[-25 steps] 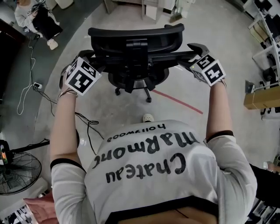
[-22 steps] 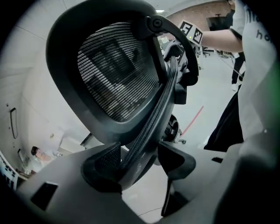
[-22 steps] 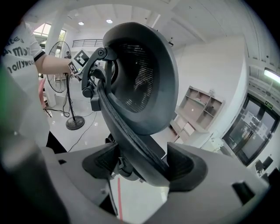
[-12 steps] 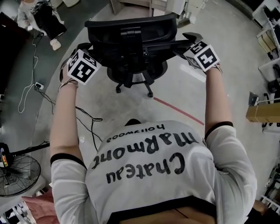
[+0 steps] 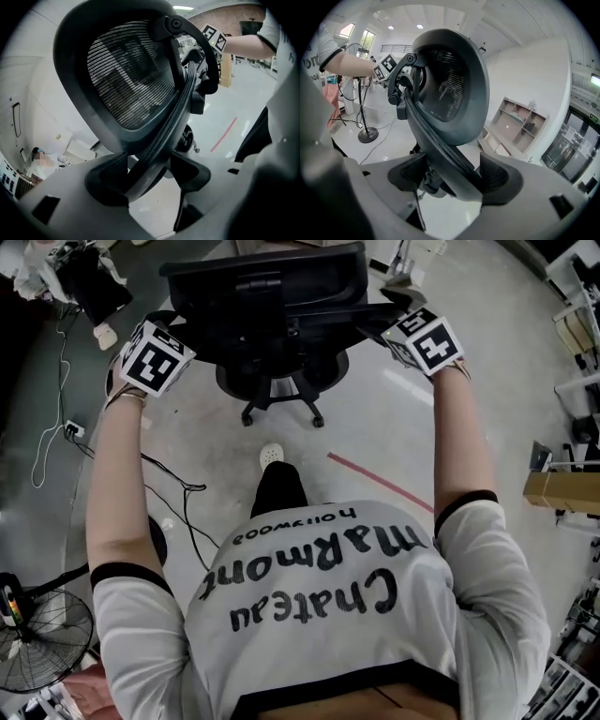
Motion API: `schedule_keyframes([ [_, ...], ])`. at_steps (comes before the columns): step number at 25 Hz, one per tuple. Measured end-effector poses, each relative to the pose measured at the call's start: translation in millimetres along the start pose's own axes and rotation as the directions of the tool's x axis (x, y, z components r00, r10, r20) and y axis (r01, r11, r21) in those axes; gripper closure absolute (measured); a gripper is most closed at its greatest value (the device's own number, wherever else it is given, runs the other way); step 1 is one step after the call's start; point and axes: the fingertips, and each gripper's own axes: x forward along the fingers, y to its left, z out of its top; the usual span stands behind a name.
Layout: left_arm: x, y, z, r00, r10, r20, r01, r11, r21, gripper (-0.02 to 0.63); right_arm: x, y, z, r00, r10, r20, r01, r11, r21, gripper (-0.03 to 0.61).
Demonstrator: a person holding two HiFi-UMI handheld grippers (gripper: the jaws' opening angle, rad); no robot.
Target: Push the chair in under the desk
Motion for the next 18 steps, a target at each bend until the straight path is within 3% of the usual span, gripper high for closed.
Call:
schedule_keyframes([
  [18, 6, -2, 5, 1.0, -0.016, -0.011, 0.016, 1.0, -0.015, 0.33, 10, -2, -7, 0.997, 0.022, -0.08, -0.02, 0.999, 0.034, 0.219],
])
